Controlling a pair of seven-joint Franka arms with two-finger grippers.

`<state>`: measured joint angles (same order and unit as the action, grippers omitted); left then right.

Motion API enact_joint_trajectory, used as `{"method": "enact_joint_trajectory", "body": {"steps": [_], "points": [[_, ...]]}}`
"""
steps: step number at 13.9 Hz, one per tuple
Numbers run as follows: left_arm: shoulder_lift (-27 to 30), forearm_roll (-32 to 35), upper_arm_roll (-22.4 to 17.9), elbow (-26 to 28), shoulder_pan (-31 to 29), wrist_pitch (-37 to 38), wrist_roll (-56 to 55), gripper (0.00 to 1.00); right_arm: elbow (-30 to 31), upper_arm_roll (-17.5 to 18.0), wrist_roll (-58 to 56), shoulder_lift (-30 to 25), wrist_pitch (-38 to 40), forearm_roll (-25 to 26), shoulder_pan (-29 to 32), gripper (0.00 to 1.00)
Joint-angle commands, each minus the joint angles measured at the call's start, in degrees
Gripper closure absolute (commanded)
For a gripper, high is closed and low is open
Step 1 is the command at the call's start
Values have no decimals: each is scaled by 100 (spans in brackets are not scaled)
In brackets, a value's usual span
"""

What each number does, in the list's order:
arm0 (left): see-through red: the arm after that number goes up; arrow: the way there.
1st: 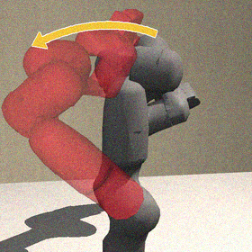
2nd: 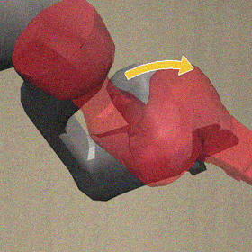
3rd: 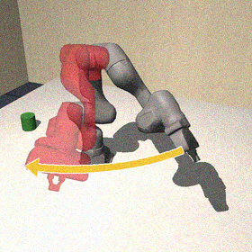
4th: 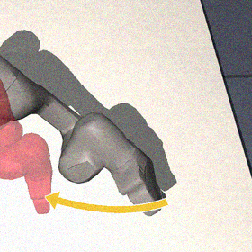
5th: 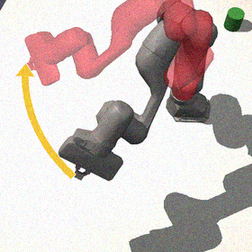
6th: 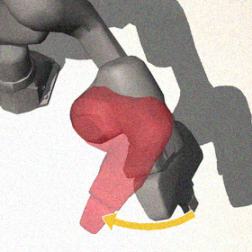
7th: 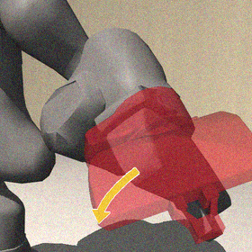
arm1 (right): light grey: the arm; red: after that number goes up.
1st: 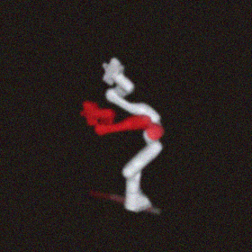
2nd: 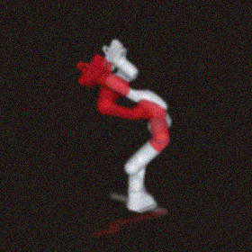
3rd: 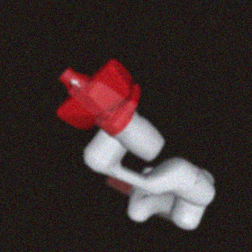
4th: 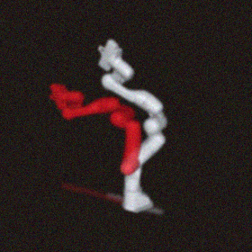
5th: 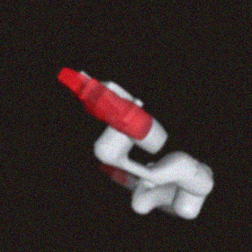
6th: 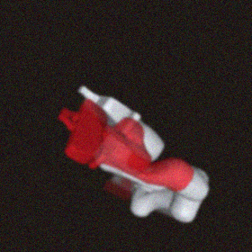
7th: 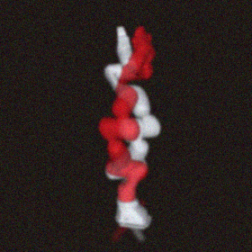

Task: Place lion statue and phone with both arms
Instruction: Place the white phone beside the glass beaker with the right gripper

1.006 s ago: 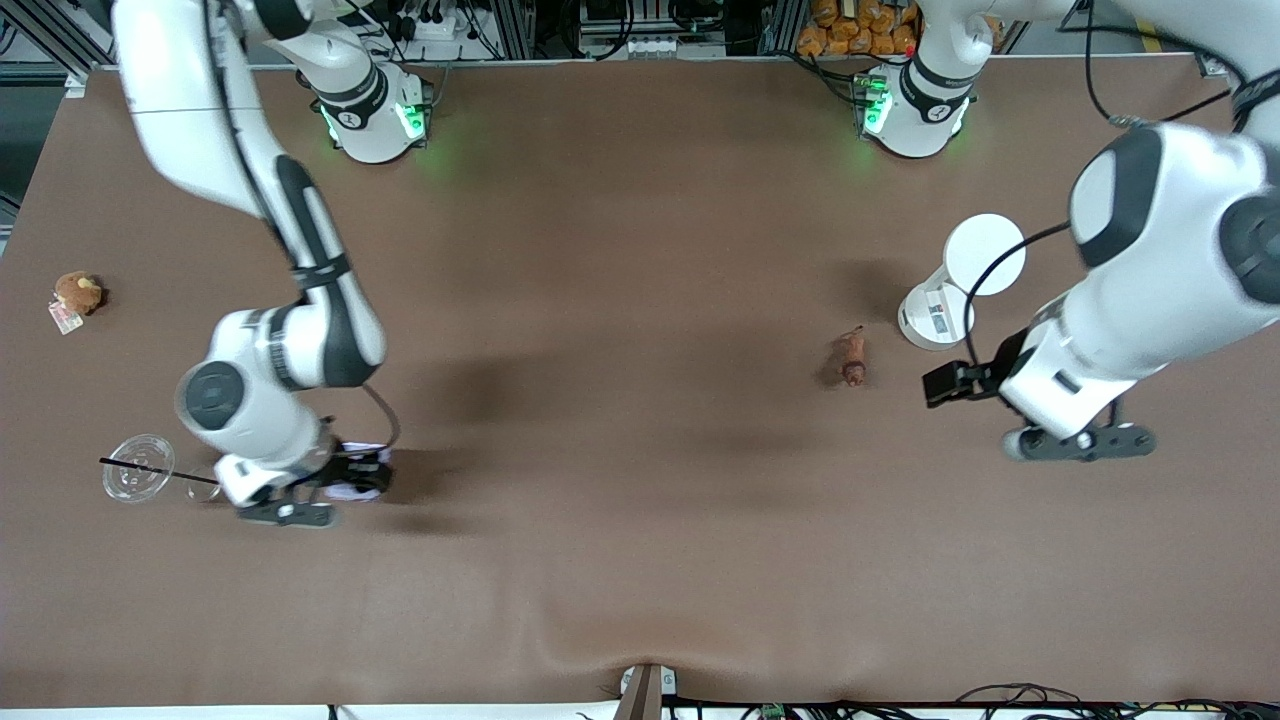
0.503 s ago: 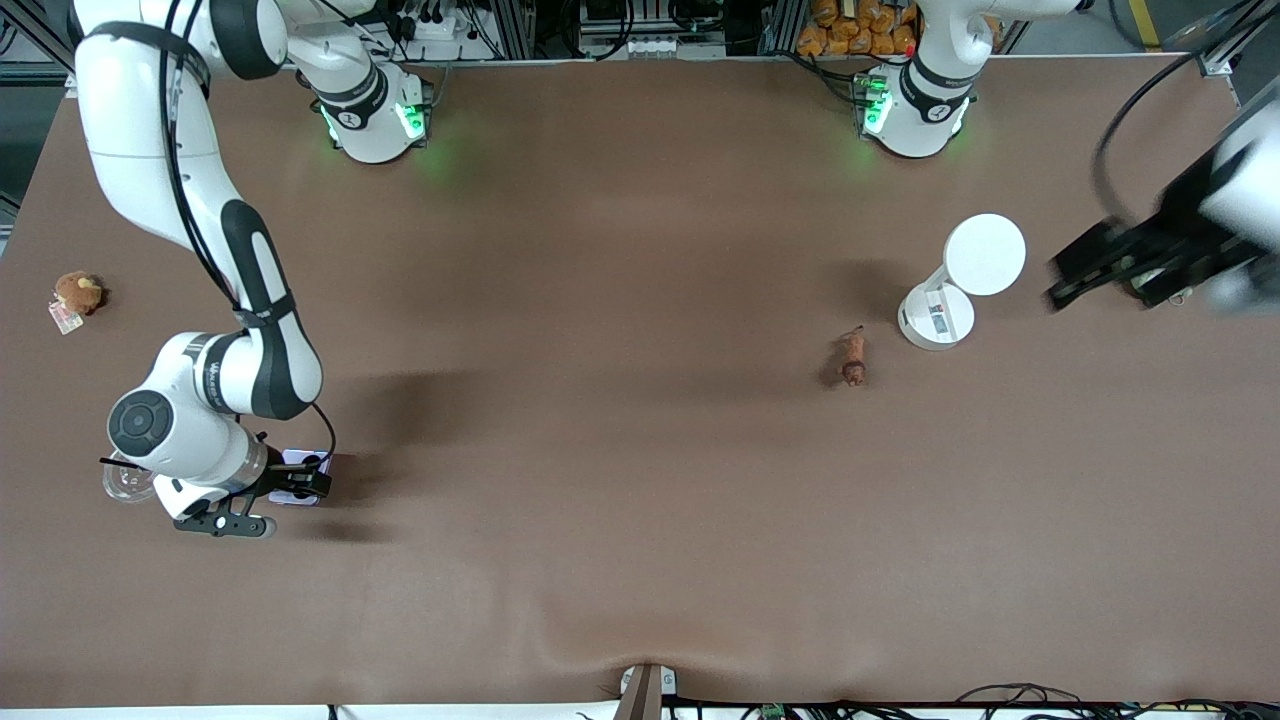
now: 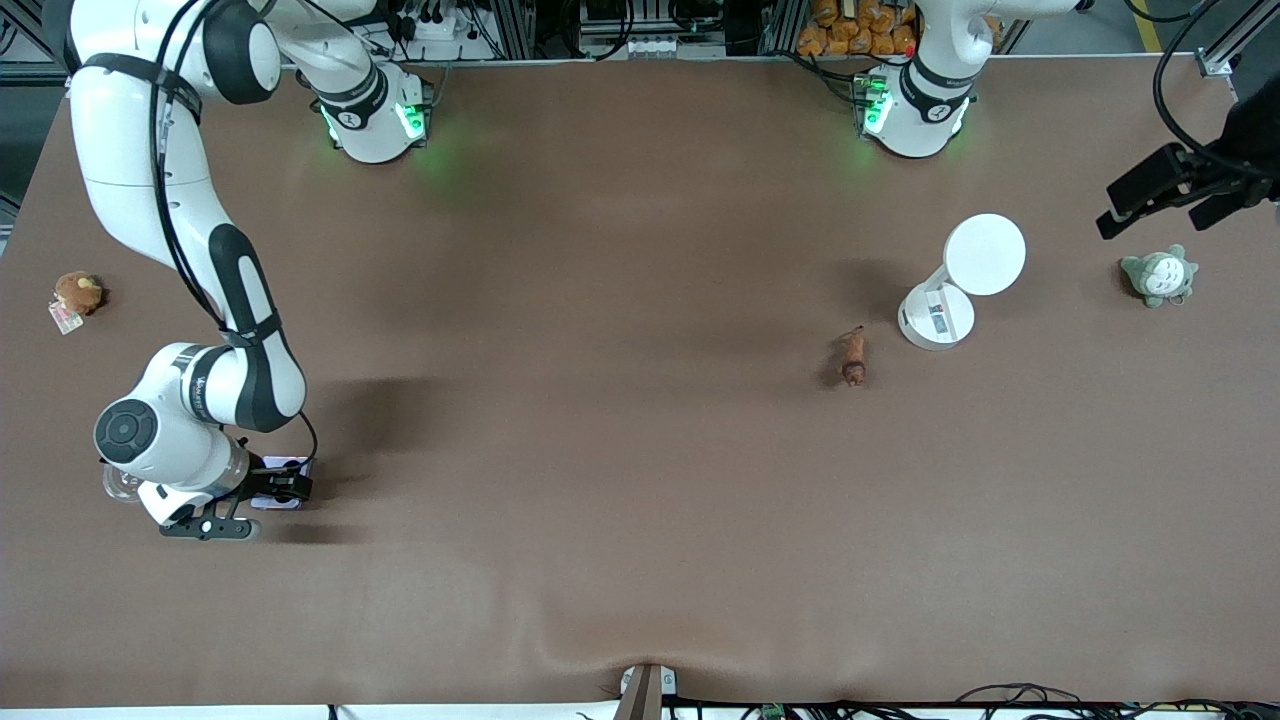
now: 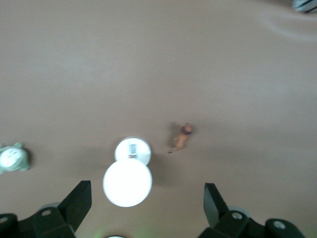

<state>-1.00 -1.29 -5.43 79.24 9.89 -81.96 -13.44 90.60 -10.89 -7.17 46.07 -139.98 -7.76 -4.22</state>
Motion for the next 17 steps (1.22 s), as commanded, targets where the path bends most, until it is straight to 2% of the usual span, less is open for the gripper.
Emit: {"method": "enact_joint_trajectory", "body": {"steps": [1, 3, 4, 5, 6, 8, 10, 14, 17], "points": [[213, 287, 16, 311, -172, 119, 340, 0, -174, 96, -231, 121, -11, -76, 158, 73], [214, 357, 7, 346, -224, 110, 805, 0, -165, 96, -285, 121, -29, -94, 175, 70], [240, 357, 24, 416, -408, 110, 973, 0, -165, 96, -285, 121, -29, -103, 175, 63], [240, 366, 42, 443, -470, 101, 1097, 0, -165, 96, -294, 130, -38, -103, 175, 34], [231, 366, 42, 443, -480, 93, 1176, 0, -165, 104, -294, 130, -107, -111, 175, 0], [319, 357, 60, 539, -480, 92, 1177, 0, -156, 104, -267, 121, -187, -111, 166, 0], [555, 357, 60, 881, -497, -12, 1177, 0, -148, 122, -259, -71, -21, -138, 114, 0], [548, 366, 51, 927, -471, -101, 1186, 0, -271, 96, -302, -1036, 1181, -112, 140, 0], [513, 418, 16, 918, -515, -144, 1378, 0, -183, 96, -592, -1985, 2069, -76, 71, 0]]}}
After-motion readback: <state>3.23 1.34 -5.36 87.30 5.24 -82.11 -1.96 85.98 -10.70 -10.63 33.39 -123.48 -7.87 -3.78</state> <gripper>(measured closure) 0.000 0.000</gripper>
